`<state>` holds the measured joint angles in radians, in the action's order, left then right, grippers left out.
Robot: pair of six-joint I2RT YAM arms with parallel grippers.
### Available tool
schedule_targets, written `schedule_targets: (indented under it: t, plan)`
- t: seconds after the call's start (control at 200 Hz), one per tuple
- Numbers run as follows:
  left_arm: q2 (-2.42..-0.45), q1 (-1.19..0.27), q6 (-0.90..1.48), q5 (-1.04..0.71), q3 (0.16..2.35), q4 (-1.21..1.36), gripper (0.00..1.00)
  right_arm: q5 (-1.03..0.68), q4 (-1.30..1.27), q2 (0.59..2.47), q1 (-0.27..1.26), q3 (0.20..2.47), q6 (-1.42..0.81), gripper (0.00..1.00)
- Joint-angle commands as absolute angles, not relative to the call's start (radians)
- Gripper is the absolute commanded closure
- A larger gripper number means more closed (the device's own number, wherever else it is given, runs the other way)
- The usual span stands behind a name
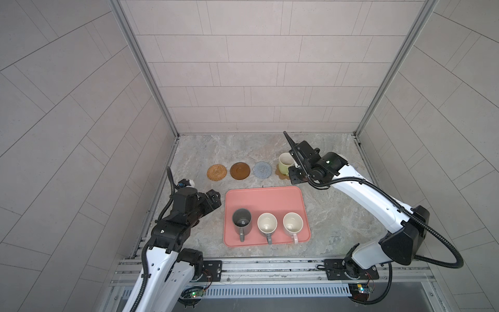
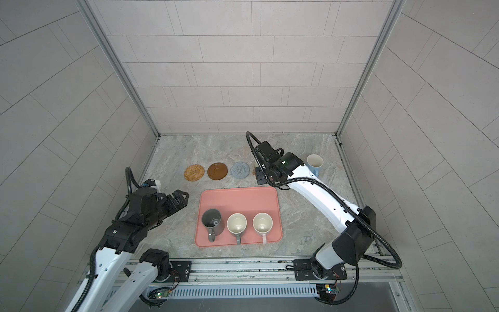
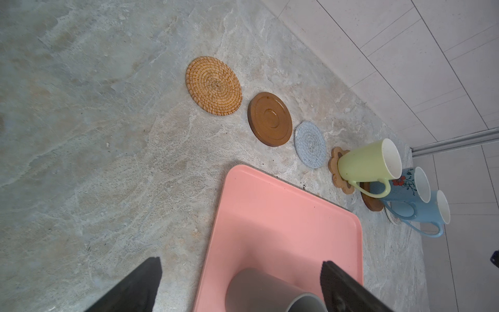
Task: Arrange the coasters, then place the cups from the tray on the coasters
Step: 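Open right gripper and raise it off the light green mug, then reach left gripper over the grey mug on the tray while right gripper draws back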
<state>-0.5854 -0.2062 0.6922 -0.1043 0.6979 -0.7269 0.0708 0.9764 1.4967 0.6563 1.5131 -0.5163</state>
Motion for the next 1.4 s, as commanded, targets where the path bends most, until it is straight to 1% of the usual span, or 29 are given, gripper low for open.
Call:
schedule_targets:
  t: [0.0,0.07,0.19,0.305,0.425,0.595,0.706,0.801,1.056,1.131,1.261,1.396]
  plan:
    - [-0.592,-0.212,0.654,-0.137,0.754,-0.803,0.04,0.079,1.003,1.464,0.672,1.506,-0.532,0.54]
    - [-0.595,-0.214,0.651,-0.156,0.776,-0.839,0.07,0.083,0.999,1.454,0.675,1.492,-0.537,0.54]
    - [-0.586,-0.217,0.635,-0.168,0.804,-0.881,0.08,0.089,0.994,1.437,0.673,1.480,-0.547,0.54]
    - [-0.587,-0.222,0.628,-0.186,0.835,-0.916,0.13,0.083,0.994,1.419,0.675,1.472,-0.558,0.54]
    - [-0.599,-0.270,0.637,-0.186,0.868,-0.957,0.14,0.086,0.993,1.399,0.676,1.445,-0.565,0.54]
    - [-0.624,-0.419,0.683,-0.113,0.897,-0.988,0.16,0.100,0.996,1.369,0.675,1.408,-0.584,0.54]
    - [-0.661,-0.547,0.719,-0.060,0.921,-1.004,0.20,0.108,0.992,1.345,0.675,1.377,-0.593,0.54]
    - [-0.710,-0.645,0.766,-0.026,0.953,-1.038,0.20,0.125,0.990,1.323,0.675,1.351,-0.598,0.54]
    - [-0.811,-0.907,0.880,0.065,0.956,-1.043,0.26,0.234,0.954,1.235,0.671,1.269,-0.615,0.53]
    - [-0.835,-0.978,0.912,0.076,0.943,-1.043,0.26,0.241,0.945,1.211,0.656,1.249,-0.617,0.52]
    - [-0.875,-1.063,0.967,0.069,0.913,-1.041,0.26,0.244,0.944,1.191,0.631,1.231,-0.620,0.52]
    - [-0.910,-1.114,1.009,0.042,0.867,-1.012,0.27,0.249,0.939,1.177,0.620,1.210,-0.624,0.51]
